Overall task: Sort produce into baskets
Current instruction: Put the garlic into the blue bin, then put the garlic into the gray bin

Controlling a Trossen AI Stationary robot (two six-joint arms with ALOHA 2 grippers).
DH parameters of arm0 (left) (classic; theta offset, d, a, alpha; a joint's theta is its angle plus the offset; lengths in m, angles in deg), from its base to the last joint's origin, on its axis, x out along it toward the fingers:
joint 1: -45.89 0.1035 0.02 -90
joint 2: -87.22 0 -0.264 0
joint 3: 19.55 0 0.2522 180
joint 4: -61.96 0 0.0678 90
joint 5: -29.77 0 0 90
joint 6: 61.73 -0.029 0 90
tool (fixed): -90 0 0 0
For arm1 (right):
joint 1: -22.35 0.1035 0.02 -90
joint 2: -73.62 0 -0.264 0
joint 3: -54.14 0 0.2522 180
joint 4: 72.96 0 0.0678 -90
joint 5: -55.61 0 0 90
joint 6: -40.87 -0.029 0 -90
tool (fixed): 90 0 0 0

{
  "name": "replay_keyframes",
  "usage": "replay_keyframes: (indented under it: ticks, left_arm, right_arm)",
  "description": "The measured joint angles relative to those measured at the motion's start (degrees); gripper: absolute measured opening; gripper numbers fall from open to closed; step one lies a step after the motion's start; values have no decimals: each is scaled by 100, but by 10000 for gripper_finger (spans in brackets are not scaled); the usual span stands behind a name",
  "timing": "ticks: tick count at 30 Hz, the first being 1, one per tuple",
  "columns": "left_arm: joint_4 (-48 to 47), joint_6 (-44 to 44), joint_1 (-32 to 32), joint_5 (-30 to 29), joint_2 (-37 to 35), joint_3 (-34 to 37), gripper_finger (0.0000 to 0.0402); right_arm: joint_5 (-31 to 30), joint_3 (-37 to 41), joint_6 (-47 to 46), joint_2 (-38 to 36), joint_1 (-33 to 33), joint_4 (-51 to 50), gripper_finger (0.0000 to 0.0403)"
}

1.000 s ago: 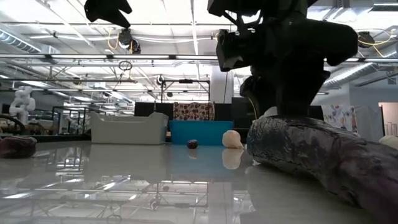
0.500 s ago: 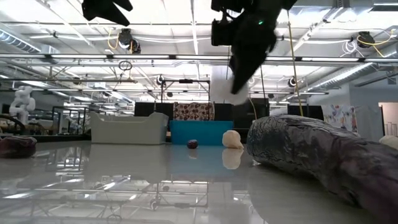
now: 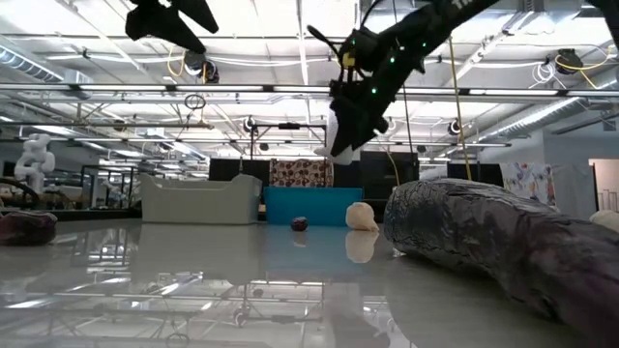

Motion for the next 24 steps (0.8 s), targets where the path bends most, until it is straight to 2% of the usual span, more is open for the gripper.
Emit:
replay_keyframes:
  ticks: [6, 10, 17, 24]
  left_arm:
    - [99, 531, 0, -199, 356, 0, 244]
    - [439, 546, 0, -221, 602, 0, 244]
    - [832, 544, 56, -239, 966, 0, 244]
    - [973, 542, 55, -230, 1046, 0, 244]
  right_arm:
    - [461, 0, 401, 234, -299, 315, 237]
    - [712, 0, 636, 249, -308, 440, 256]
    - [740, 0, 856, 249, -334, 488, 308]
    - [723, 0, 857, 230, -332, 437, 320]
